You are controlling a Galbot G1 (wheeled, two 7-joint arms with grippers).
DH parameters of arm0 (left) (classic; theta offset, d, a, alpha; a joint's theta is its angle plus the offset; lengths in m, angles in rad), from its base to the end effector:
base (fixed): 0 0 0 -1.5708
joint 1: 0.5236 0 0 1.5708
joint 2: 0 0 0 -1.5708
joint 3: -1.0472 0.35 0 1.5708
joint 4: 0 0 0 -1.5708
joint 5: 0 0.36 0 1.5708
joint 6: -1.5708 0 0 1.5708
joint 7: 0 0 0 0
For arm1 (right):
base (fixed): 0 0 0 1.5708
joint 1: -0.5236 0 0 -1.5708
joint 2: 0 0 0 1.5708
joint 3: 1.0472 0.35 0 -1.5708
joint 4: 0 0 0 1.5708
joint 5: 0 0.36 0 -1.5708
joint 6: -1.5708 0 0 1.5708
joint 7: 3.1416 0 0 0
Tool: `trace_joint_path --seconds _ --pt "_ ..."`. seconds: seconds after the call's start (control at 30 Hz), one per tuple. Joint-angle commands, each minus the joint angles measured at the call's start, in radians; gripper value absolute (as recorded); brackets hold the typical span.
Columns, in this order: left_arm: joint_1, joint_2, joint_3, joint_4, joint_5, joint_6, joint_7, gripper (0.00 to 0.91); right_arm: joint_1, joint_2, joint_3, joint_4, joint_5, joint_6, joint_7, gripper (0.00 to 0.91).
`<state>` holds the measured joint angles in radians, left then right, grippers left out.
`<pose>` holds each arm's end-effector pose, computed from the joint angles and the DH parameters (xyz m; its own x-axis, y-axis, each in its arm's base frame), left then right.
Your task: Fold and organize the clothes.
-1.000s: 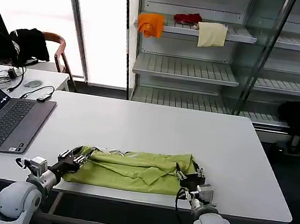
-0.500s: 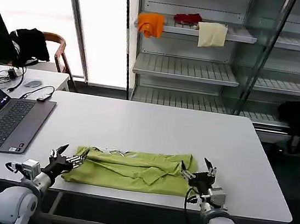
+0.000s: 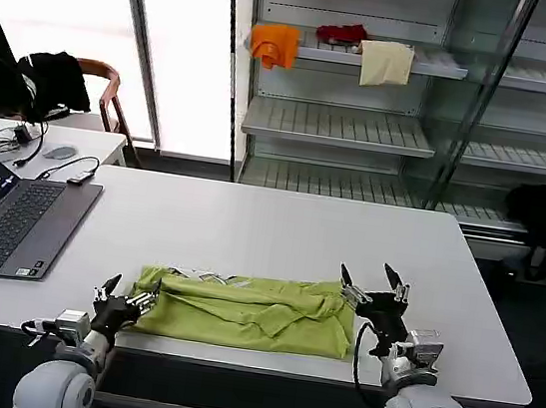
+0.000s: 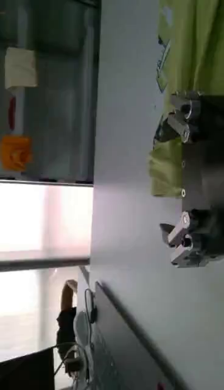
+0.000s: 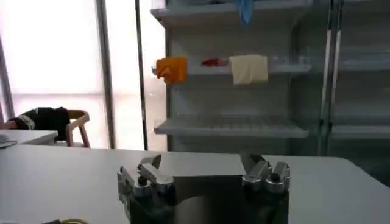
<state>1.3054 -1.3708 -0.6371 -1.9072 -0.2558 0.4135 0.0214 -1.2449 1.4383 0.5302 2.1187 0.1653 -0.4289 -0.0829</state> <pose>0.2705 0.0836 -0.2979 -0.9497 -0.0027 0.3131 -0.0159 0.9991 -0.0398 0.2697 -0.0235 -0.2180 -0.9839 -0.1599 0.0802 -0.1579 0.9870 0.0310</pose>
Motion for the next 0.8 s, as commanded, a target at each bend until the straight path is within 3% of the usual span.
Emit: trace_joint_path --seconds 0.03,0.07,0.17,0.23,0.27,0.3,0.33,0.8 --pt "0.0 -0.036 0.021 0.028 0.035 -0.016 -0.054 0.796 -0.012 0.012 0.001 0.007 0.035 0.012 0.016 0.907" --pt "-0.001 -0.037 0.023 0.033 0.032 -0.015 -0.054 0.786 -0.014 0.014 -0.001 0.006 0.031 0.014 0.016 0.907" --pt "-0.002 -0.039 0.026 0.043 0.033 -0.015 -0.048 0.544 -0.018 0.018 -0.011 -0.001 0.02 0.023 0.024 0.907" --pt "-0.003 -0.039 0.027 0.046 0.032 -0.011 -0.044 0.322 -0.017 0.018 -0.015 -0.005 0.019 0.025 0.035 0.907" --pt "-0.004 -0.04 0.027 0.049 0.032 -0.009 -0.042 0.262 -0.016 0.018 -0.017 -0.006 0.018 0.025 0.038 0.907" --pt "-0.004 -0.039 0.026 0.05 0.028 -0.004 -0.038 0.091 -0.015 0.018 -0.018 -0.007 0.019 0.026 0.042 0.907" --pt "-0.004 -0.038 0.027 0.05 0.02 0.002 -0.037 0.03 -0.013 0.019 -0.019 -0.008 0.019 0.026 0.047 0.907" --pt "-0.005 -0.032 0.025 0.037 -0.025 0.034 -0.018 0.0 -0.009 0.028 -0.032 -0.003 0.017 0.028 0.062 0.907"
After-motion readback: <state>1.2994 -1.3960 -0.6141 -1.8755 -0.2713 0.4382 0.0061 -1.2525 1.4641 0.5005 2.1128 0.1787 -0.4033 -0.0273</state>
